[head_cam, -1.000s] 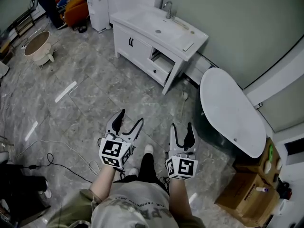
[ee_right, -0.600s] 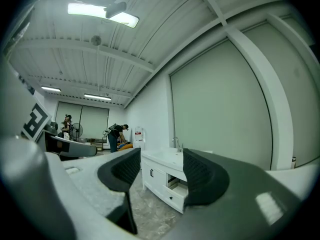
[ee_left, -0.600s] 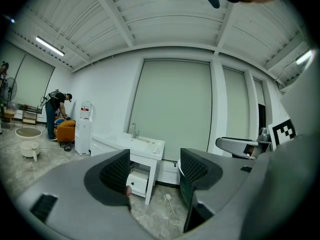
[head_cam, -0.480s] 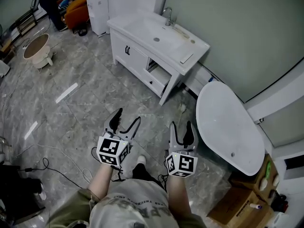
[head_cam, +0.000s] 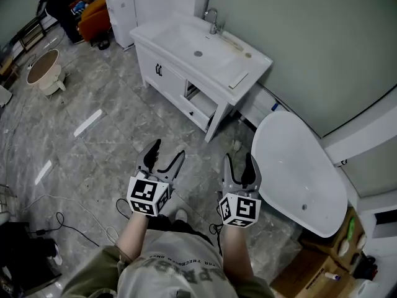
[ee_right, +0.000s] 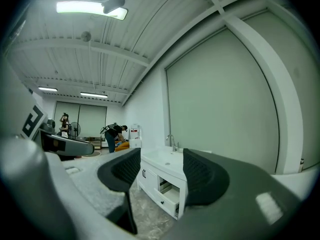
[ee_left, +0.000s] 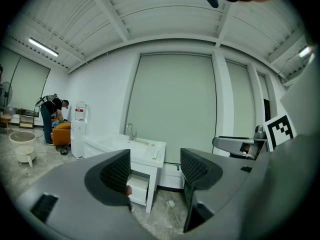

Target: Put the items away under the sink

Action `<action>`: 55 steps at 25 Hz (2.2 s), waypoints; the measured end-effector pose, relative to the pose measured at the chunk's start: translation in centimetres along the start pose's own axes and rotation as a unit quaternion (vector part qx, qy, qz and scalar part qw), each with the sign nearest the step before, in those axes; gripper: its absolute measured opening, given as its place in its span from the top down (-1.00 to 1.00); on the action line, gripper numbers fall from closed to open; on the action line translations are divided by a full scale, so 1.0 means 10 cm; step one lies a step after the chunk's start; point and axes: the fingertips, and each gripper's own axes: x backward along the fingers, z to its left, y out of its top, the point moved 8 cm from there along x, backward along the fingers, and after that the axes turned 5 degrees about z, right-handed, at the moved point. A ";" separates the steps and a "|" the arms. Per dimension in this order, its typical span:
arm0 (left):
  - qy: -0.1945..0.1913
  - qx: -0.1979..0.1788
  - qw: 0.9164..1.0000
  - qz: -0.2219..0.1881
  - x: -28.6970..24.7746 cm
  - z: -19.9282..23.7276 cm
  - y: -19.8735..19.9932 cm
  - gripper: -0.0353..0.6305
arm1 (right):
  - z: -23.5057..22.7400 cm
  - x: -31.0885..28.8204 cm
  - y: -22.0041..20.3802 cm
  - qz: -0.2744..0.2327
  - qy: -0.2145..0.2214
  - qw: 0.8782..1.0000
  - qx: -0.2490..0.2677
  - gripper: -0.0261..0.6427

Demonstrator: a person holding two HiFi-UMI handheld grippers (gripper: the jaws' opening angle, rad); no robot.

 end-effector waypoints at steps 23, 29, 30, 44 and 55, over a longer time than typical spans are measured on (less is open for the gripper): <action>-0.084 -0.029 0.996 0.014 -1.91 1.16 0.66 -0.01 | -0.15 -1.90 0.05 0.018 -0.093 0.995 -0.034 0.16; -0.101 -0.027 0.994 0.014 -2.30 1.45 0.81 -0.01 | -0.18 -2.30 0.12 0.019 -0.120 0.992 -0.038 0.16; -0.103 -0.025 0.994 0.015 -2.36 1.48 0.82 -0.01 | -0.20 -2.34 0.11 0.022 -0.124 0.991 -0.040 0.16; -0.105 -0.021 0.993 0.058 -3.51 1.53 0.78 -0.01 | -0.95 -3.29 -0.05 0.056 -0.139 0.987 -0.062 0.16; -0.089 -0.017 0.993 0.073 -4.63 1.31 1.07 -0.01 | -1.84 -4.37 -0.22 0.128 -0.130 0.978 -0.105 0.16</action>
